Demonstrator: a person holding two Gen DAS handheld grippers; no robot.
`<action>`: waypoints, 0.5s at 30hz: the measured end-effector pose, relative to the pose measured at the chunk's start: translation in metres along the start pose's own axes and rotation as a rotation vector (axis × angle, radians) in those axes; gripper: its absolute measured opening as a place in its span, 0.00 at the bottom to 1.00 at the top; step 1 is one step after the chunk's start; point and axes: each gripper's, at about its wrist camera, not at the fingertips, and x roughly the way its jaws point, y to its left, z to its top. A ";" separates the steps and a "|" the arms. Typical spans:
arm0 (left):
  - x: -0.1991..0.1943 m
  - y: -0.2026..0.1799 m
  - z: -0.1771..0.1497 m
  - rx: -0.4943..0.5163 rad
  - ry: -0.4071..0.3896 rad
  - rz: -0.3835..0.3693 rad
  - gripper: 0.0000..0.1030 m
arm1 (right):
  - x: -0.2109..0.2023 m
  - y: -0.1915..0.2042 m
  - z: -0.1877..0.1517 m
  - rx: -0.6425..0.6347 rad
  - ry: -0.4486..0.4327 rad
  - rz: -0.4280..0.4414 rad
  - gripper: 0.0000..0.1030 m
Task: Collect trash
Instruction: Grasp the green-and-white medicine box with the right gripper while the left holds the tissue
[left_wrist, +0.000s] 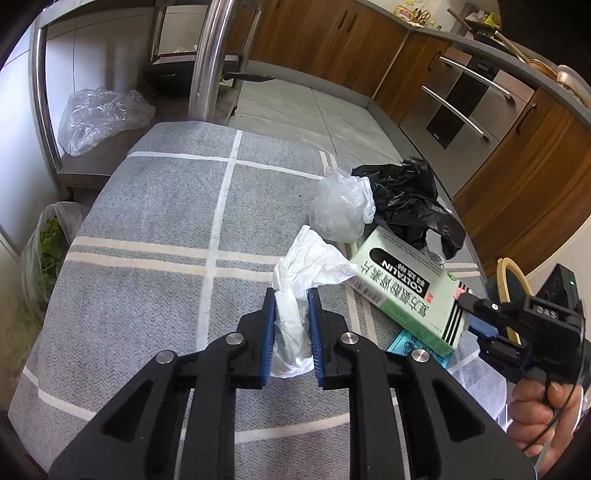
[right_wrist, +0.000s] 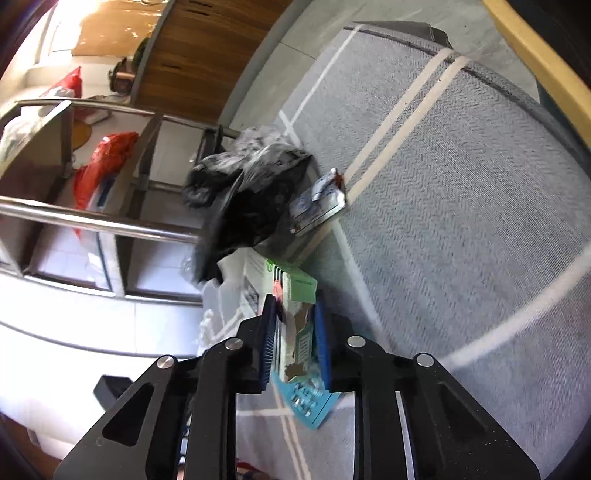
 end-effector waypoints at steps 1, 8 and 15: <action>-0.001 0.000 0.000 0.001 -0.002 0.001 0.16 | -0.006 0.002 -0.003 -0.009 -0.008 0.009 0.19; -0.010 -0.012 0.002 0.019 -0.029 0.001 0.16 | -0.044 0.017 -0.020 -0.066 -0.057 0.030 0.17; -0.022 -0.026 0.005 0.042 -0.064 -0.013 0.16 | -0.089 0.033 -0.030 -0.176 -0.132 -0.038 0.15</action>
